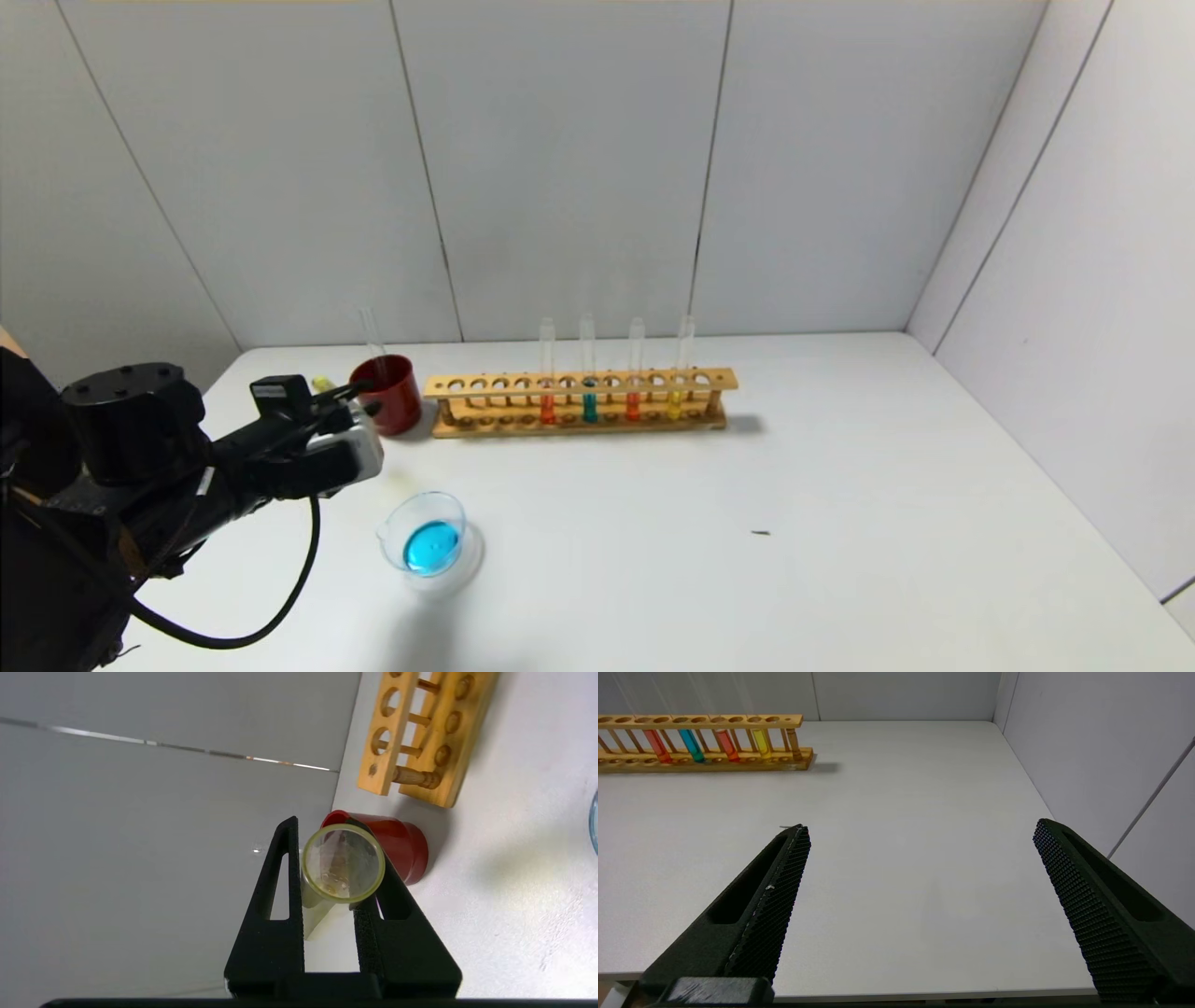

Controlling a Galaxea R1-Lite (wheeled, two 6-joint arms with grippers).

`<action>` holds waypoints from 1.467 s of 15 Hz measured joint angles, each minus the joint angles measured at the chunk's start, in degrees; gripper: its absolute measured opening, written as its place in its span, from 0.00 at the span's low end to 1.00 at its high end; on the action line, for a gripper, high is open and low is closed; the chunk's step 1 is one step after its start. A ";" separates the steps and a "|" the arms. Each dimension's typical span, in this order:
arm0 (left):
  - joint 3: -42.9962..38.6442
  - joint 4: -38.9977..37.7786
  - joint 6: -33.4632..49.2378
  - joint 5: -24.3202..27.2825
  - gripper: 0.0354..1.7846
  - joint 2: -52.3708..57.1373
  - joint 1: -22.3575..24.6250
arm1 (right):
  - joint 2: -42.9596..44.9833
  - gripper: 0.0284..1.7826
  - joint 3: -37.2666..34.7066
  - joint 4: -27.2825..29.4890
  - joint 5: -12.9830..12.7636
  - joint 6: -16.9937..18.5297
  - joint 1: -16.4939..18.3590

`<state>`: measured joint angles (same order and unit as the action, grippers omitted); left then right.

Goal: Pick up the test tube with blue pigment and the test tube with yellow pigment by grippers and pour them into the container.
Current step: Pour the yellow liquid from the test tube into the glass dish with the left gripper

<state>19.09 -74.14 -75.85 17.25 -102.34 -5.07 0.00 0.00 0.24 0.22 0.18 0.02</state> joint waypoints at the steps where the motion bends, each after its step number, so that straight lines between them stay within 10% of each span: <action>1: 0.67 -0.02 -1.99 0.69 0.18 -0.85 0.04 | 0.00 0.98 0.00 0.00 0.00 -0.02 0.00; 22: 2.93 0.17 -24.50 15.02 0.18 -7.56 5.12 | 0.00 0.98 0.00 0.02 0.00 0.00 0.02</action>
<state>22.02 -73.97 -100.35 32.27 -109.90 0.05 0.00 0.00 0.27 0.22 0.18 0.05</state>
